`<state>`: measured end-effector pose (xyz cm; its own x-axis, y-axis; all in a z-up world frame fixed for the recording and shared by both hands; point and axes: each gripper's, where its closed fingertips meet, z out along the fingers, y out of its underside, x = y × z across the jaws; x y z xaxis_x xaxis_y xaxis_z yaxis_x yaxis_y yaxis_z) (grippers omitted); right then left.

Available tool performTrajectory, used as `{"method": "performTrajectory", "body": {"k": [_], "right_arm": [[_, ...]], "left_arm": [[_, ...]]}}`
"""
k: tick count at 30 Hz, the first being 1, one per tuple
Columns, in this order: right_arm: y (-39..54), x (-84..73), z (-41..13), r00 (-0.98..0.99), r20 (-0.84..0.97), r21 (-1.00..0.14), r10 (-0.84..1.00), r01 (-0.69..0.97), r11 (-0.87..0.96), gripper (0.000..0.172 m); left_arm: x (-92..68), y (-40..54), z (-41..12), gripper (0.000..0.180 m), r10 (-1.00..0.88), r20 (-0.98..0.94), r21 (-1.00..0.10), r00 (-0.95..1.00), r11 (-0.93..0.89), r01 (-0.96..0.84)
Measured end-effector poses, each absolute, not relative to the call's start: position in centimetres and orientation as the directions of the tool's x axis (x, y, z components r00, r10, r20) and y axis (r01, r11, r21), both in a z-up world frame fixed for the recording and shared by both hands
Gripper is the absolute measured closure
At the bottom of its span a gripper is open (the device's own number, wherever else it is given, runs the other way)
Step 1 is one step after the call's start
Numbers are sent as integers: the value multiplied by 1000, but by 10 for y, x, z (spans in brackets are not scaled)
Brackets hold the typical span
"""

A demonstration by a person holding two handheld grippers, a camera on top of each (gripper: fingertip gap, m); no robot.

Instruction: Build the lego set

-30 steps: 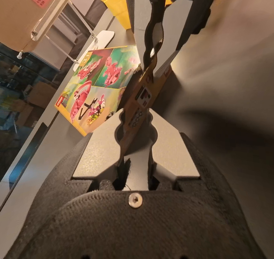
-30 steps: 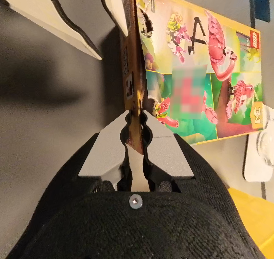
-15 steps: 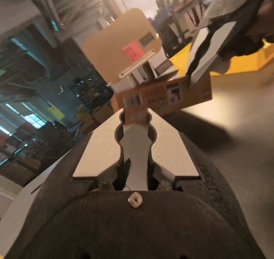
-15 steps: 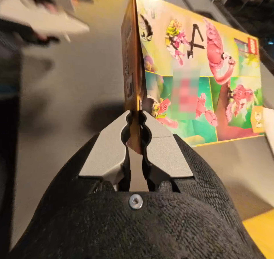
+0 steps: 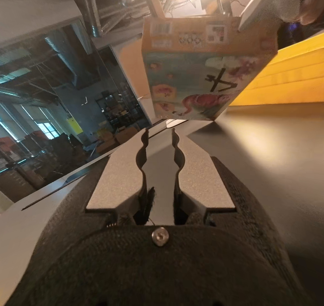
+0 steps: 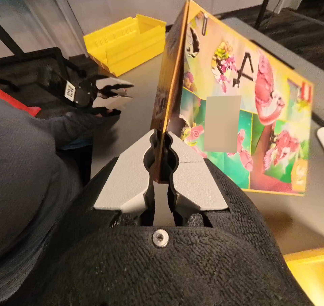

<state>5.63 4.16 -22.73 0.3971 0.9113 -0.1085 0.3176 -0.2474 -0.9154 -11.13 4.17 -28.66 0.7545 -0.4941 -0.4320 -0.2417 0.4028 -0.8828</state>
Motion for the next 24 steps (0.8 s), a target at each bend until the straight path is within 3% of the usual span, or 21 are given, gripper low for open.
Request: {"method": "performTrajectory", "body": {"k": [7,21,24], "right_arm": [[80,99,-177,357,-266,-916,895,196,-350,164],[86,111,-178,381,-299,-909,875,166,-383,163],[78,102,-187,411,-232,-917,882,210,-339,163]], "left_arm": [[-111,41,-290,155,-509,-427,-889,747,388,-244],[-103,44,-302,155,-528,-465,-880,710,366,-304],[-104,44,-301,155,-525,-463,-880,714,370,-299]]}}
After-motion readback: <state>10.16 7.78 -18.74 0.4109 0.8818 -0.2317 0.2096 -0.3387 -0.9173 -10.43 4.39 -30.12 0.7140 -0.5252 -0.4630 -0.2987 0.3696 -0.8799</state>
